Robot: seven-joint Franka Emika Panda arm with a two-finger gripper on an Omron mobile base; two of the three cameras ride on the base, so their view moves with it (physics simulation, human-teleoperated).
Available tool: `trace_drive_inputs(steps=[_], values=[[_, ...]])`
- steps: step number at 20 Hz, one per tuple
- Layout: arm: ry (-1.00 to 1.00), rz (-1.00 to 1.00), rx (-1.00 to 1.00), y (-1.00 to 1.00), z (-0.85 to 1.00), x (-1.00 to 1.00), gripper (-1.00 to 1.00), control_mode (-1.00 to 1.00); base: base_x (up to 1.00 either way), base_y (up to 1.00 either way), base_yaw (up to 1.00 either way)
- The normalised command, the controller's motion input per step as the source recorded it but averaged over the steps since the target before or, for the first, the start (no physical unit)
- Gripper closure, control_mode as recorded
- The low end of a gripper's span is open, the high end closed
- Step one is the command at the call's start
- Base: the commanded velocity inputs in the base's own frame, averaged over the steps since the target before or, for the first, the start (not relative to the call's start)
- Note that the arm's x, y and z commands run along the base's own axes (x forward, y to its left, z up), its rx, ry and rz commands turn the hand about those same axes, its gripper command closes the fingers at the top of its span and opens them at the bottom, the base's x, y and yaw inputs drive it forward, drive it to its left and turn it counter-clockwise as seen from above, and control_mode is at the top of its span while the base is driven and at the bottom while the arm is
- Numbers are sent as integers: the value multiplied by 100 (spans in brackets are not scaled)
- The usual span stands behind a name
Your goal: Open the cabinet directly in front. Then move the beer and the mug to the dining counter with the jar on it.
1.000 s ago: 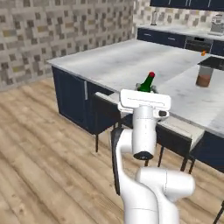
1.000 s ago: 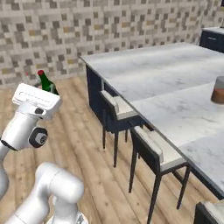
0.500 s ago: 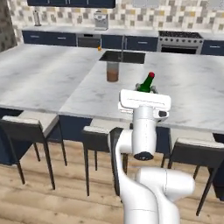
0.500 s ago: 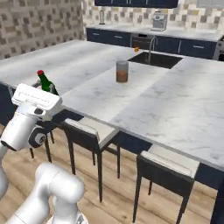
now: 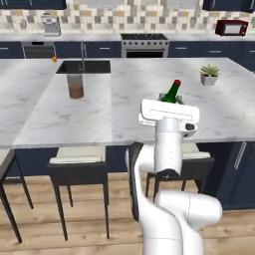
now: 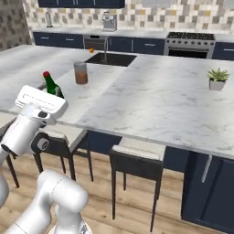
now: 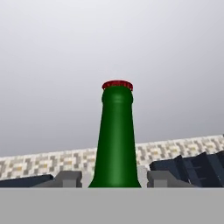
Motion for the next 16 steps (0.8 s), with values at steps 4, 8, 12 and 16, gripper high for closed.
trace_drive_inputs(steps=[4, 8, 12, 16], values=[[0, 0, 0, 0, 0, 0, 100, 100, -8, 98, -11], [0, 0, 0, 0, 0, 0, 100, 100, -17, 100, -11], [0, 0, 0, 0, 0, 0, 100, 100, -4, 100, -11], [0, 0, 0, 0, 0, 0, 100, 100, 0, 100, -14]])
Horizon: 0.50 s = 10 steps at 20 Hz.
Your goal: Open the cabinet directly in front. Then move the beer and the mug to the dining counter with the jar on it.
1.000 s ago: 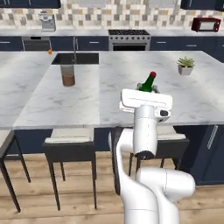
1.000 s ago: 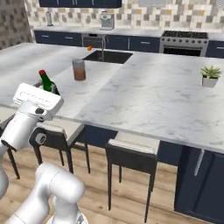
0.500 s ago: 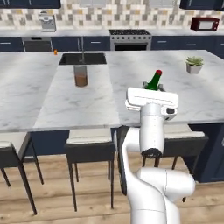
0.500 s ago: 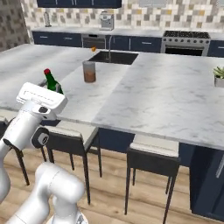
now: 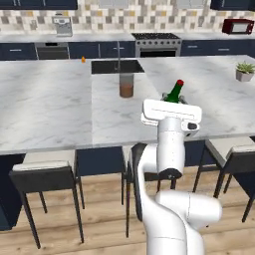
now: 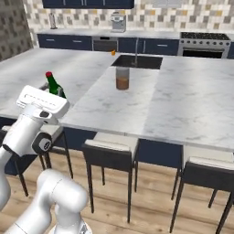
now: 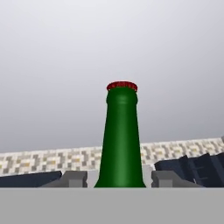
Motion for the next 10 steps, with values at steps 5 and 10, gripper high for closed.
trace_drive_inputs(steps=[5, 10], values=[[0, 0, 0, 0, 0, 0, 100, 100, 0, 89, -12], [0, 0, 0, 0, 0, 0, 100, 100, 12, 1, 0]])
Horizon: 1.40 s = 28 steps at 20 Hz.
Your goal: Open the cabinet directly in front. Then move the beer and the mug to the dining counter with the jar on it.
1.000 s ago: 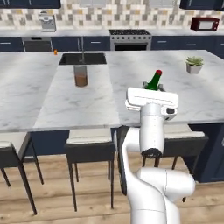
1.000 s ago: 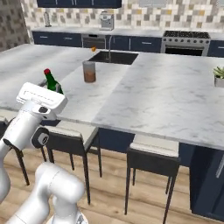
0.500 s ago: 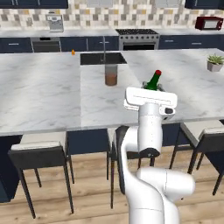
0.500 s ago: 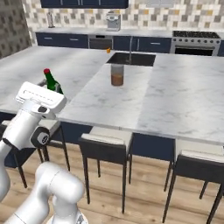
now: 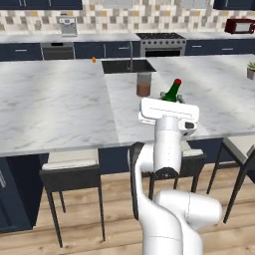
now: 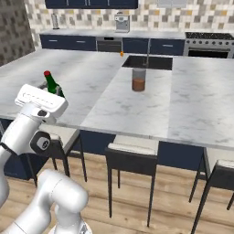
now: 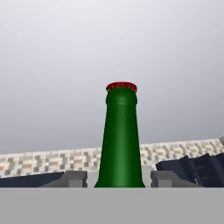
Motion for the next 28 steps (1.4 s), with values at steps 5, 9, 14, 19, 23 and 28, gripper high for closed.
trace_drive_inputs(steps=[5, 9, 14, 19, 23, 28], values=[[0, 0, 0, 0, 0, 0, 100, 100, 40, 0, 0], [0, 0, 0, 0, 0, 0, 100, 100, 64, 16, -1], [0, 0, 0, 0, 0, 0, 100, 100, 31, 53, -4], [0, 0, 0, 0, 0, 0, 100, 100, 27, 48, -4], [0, 0, 0, 0, 0, 0, 100, 100, 55, 2, 0], [0, 0, 0, 0, 0, 0, 100, 100, 54, 0, 0]])
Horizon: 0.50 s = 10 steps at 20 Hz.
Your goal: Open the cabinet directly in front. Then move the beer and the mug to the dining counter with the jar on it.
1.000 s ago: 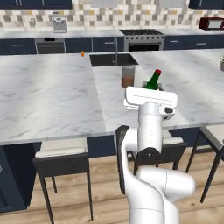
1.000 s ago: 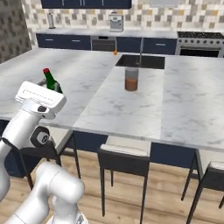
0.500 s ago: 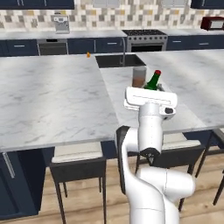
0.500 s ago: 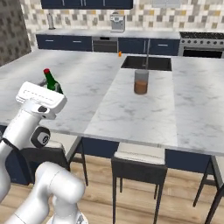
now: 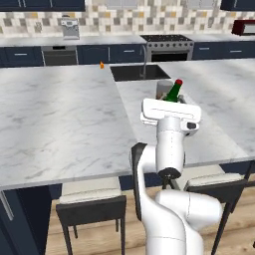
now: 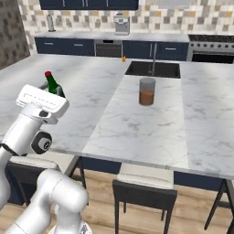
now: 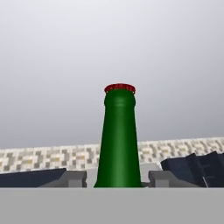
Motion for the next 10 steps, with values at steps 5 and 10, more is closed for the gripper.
trace_drive_inputs(steps=[5, 10], values=[[4, 0, 0, 0, 0, 5, 100, -100, 34, 0, 0], [17, 1, 1, -4, 0, 1, 100, -100, 0, 0, 0]])
